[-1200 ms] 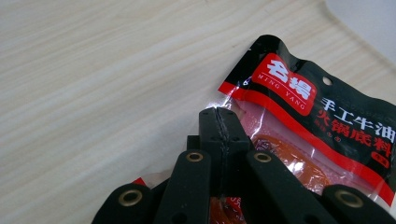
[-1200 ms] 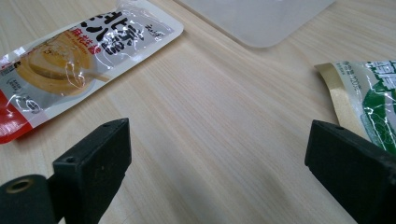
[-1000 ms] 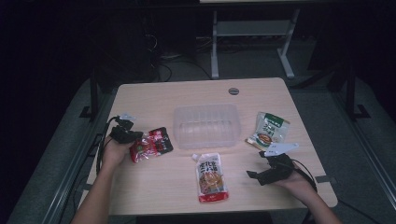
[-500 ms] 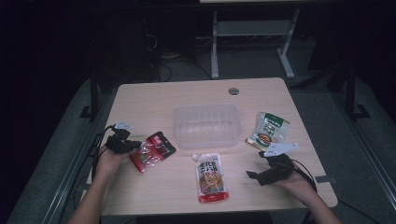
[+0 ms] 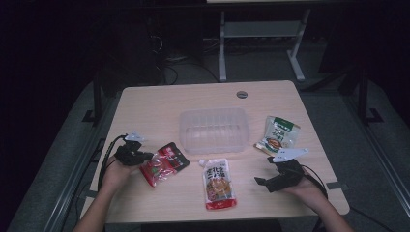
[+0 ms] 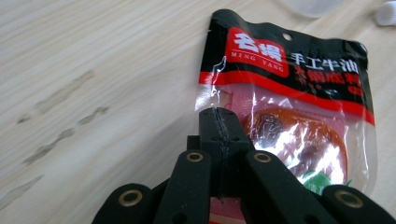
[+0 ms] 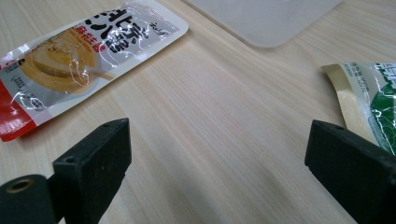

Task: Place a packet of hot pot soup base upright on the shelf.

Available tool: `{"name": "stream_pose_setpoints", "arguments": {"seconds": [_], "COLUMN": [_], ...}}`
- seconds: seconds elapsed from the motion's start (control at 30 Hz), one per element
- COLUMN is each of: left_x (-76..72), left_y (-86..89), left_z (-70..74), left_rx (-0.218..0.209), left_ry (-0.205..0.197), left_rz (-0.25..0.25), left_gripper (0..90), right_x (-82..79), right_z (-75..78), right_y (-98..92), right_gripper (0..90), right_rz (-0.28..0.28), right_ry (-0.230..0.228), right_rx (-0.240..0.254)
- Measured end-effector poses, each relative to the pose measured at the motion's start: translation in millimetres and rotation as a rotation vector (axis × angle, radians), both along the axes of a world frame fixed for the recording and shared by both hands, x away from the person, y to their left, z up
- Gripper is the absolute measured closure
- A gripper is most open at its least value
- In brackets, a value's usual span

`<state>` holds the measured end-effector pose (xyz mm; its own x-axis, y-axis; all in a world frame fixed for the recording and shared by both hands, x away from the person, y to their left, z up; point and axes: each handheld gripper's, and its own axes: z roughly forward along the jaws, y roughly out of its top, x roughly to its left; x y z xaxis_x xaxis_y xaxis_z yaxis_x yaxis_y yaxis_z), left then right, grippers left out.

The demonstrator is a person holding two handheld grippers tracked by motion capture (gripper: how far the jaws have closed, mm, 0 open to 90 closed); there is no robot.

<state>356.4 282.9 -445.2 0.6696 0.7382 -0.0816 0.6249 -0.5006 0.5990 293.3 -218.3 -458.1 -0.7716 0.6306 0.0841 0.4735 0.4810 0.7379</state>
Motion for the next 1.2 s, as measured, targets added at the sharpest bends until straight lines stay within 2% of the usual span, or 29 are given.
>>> {"name": "stream_pose_setpoints", "arguments": {"seconds": [0.3,0.33,0.6,0.73,0.8,0.93,1.0,1.07,1.1,1.13,1.2], "left_x": [-11.6,-15.6,-33.1,-35.6,-35.4,-36.6,-42.1,-45.0,-49.3,-51.8,-58.3], "left_y": [-18.4,-23.7,-36.8,-41.6,-42.0,-40.9,-37.6,-35.9,-34.4,-32.7,-27.6], "left_z": [0.4,0.2,0.2,-0.3,0.3,7.3,14.3,15.4,15.2,15.2,15.7], "left_rx": [0.005,-0.009,-0.018,-0.034,-0.029,-0.049,-0.078,-0.081,-0.095,-0.094,-0.092], "left_ry": [0.011,0.016,0.029,0.031,0.035,0.02,0.008,0.013,0.015,0.016,0.016], "left_rz": [-0.08,-0.087,-0.15,-0.173,-0.184,-0.201,-0.194,-0.193,-0.184,-0.181,-0.181], "left_gripper": [89.8,89.8,89.8,89.8,89.8,89.8,89.8,89.8,89.8,89.8,89.8], "right_x": [0.2,0.0,0.0,0.2,0.1,-1.0,-2.1,-1.7,-2.0,-2.3,-2.3], "right_z": [-0.2,-0.1,-0.1,-0.3,-0.2,-0.6,-0.2,-0.4,-0.2,0.4,0.2], "right_y": [0.1,0.3,0.4,0.7,0.9,2.2,2.6,2.1,2.2,1.7,1.4], "right_gripper": [6.6,6.6,6.6,6.8,6.8,6.7,6.7,6.8,7.7,12.1,14.1], "right_rz": [0.001,0.002,0.0,0.008,0.01,0.013,0.006,0.008,0.002,0.001,0.009], "right_ry": [-0.001,-0.002,-0.001,-0.009,-0.009,-0.007,-0.004,-0.011,0.0,0.017,0.027], "right_rx": [-0.001,-0.001,0.0,-0.009,-0.01,-0.013,-0.012,-0.013,-0.008,-0.006,-0.003]}}
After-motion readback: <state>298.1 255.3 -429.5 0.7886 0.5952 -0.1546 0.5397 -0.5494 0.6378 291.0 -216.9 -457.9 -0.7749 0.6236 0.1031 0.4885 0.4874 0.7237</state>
